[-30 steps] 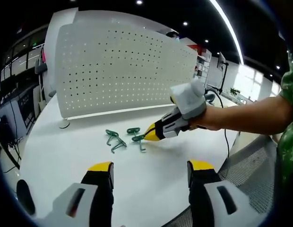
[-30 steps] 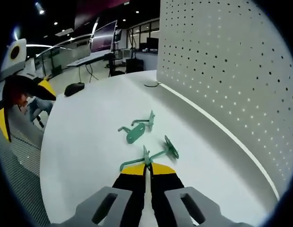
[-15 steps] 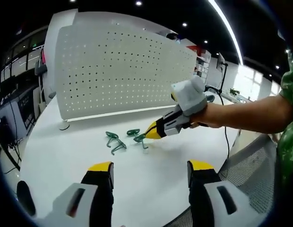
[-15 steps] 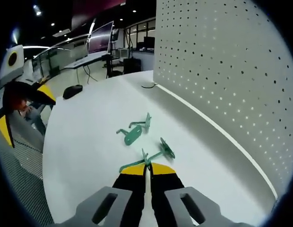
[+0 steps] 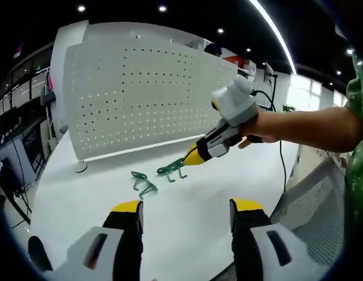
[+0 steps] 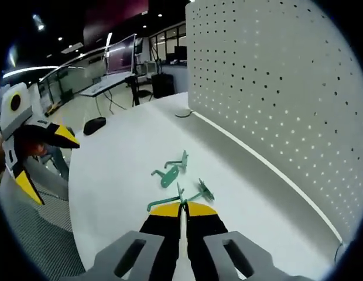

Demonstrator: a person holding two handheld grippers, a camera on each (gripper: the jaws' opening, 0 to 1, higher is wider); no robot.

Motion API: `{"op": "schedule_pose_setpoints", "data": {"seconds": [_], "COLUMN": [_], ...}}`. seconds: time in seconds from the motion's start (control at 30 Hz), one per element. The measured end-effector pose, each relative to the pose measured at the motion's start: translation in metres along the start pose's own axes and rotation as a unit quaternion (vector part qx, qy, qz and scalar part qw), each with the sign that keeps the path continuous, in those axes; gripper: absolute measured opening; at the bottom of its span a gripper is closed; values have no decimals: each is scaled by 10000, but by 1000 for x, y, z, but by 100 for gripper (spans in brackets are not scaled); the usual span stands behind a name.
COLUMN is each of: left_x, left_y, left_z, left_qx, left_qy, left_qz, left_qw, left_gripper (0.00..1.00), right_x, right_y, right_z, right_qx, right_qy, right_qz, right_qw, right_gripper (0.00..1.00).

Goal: Insert the hook assembly into the mounting plate slot until the hook locks in place.

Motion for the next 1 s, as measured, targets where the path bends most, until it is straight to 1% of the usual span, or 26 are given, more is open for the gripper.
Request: {"op": "schedule_pose_setpoints", "data": {"seconds": [0.27, 0.43, 0.63, 0.7, 0.87, 0.93, 1.0], "left_x": [6, 17, 25, 26, 30, 31, 31], "left_y": [5, 10, 19, 21, 21, 20, 20], "left_z": [0, 5, 14, 16, 19, 20, 20], "left_qx": [-3, -9, -56, -54, -94, -90, -97], "left_qy": [63, 176, 230, 253, 337, 347, 358], "left_qz": [452, 872, 1557, 1669, 1873, 1994, 2030], "left_qw": [9990, 9960, 9875, 9856, 9817, 9793, 9785], "left_gripper": [58, 55, 51, 50, 45, 42, 41], "right_x": [8, 10, 12, 12, 13, 13, 13], "right_y": [-13, -19, -24, -28, -36, -40, -45], "right_z": [-20, -30, -44, -47, -52, -54, -55], "right_qx": [31, 76, 161, 262, 313, 428, 493], "right_qy": [-22, -4, 45, 52, 16, -30, -54], "right_qz": [-64, -4, 258, 422, 416, 473, 539], "right_qw": [10000, 10000, 9995, 9988, 9986, 9980, 9973], "right_gripper": [1, 1, 1, 1, 1, 1, 1]}}
Point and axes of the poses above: the point that each gripper's makers call its tool centre point, and the gripper's own axes: z roughly forward along the fingers, y roughly to its right, x roughly out of its top, the point moved 3 cm from there along -z, roughly backward along the fingers, and after that the axes turned 7 degrees about z, right-handed, at the moved point
